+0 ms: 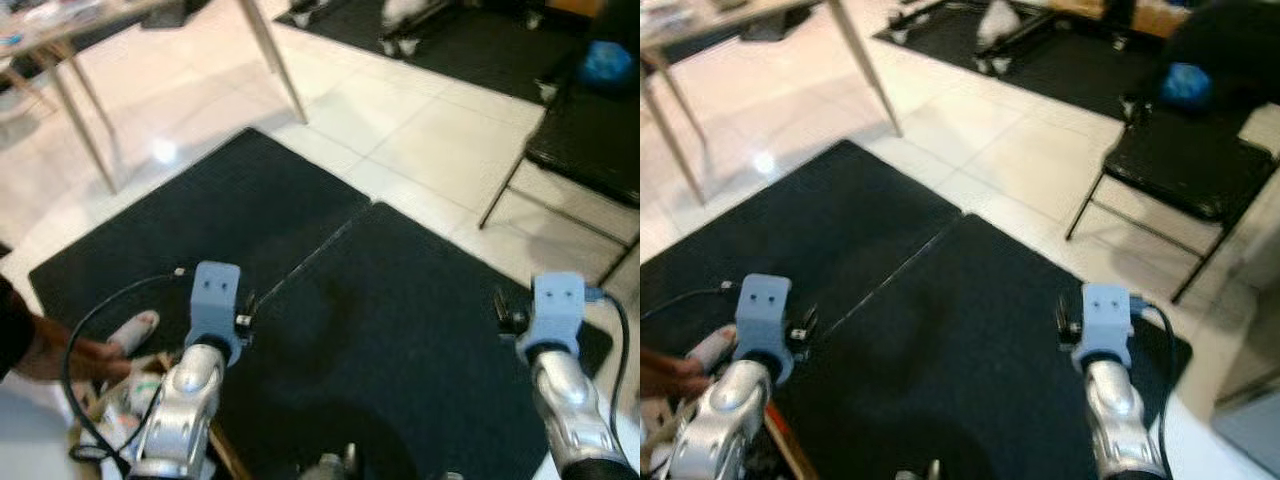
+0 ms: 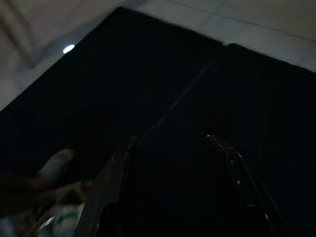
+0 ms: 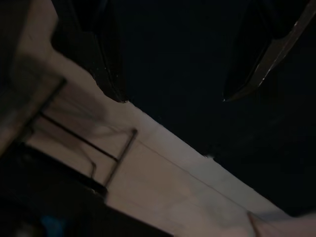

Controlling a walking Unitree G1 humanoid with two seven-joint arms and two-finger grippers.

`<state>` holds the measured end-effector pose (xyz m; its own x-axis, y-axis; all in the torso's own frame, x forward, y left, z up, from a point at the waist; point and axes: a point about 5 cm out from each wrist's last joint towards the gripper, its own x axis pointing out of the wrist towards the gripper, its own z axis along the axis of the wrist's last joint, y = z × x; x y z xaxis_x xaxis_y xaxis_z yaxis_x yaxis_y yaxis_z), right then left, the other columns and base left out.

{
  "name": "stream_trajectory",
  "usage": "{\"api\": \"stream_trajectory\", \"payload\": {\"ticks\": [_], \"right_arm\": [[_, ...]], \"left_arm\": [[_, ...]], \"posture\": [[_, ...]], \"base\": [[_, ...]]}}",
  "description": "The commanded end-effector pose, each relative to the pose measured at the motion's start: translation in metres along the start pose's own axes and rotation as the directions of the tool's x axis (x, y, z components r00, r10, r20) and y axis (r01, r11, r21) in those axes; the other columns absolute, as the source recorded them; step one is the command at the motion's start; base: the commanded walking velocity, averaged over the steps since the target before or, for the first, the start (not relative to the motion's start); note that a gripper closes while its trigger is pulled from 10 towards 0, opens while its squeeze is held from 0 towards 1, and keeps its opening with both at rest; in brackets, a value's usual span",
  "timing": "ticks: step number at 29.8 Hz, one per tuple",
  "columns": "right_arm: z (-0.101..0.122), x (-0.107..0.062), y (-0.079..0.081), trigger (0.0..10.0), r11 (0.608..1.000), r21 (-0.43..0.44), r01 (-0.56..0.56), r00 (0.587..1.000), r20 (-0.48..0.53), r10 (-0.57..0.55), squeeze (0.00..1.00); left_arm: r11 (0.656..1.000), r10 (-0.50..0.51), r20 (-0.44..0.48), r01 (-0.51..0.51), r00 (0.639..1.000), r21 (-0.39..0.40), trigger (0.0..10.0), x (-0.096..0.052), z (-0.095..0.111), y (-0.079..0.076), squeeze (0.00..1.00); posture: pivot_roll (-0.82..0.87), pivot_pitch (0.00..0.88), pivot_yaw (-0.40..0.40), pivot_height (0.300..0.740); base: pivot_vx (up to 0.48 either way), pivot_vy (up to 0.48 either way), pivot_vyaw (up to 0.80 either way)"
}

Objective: Restocking fridge

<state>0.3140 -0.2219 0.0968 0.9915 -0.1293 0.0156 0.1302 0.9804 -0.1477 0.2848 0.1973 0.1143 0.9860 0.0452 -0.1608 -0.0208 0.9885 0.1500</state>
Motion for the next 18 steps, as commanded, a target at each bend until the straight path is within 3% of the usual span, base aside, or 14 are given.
{"api": "stream_trajectory", "payload": {"ticks": [1,12,18], "right_arm": [[-0.0102,-0.0053,0.0006,10.0,1.0,0.007,-0.002,0.999,-0.039,0.002,0.0],[-0.007,-0.0043,0.0017,10.0,1.0,0.015,-0.007,1.0,-0.023,0.008,0.0],[-0.0037,-0.0038,0.0043,10.0,0.999,0.034,-0.029,1.0,-0.003,0.03,0.0]], "left_arm": [[1.0,0.014,-0.034,-0.014,0.999,0.012,10.0,-0.0029,-0.0088,0.0031,0.0],[1.0,0.026,-0.03,-0.026,0.999,0.009,10.0,-0.0026,-0.0088,0.0035,0.0],[0.999,0.036,-0.014,-0.036,0.999,0.008,10.0,-0.0017,-0.0072,0.0034,0.0]], "posture": [[-0.06,0.261,0.118,0.737],[-0.07,0.258,0.112,0.737],[-0.07,0.258,0.109,0.737]], "base": [[0.0,0.0,0.78],[0.0,0.0,0.75],[0.0,0.0,0.07]]}}
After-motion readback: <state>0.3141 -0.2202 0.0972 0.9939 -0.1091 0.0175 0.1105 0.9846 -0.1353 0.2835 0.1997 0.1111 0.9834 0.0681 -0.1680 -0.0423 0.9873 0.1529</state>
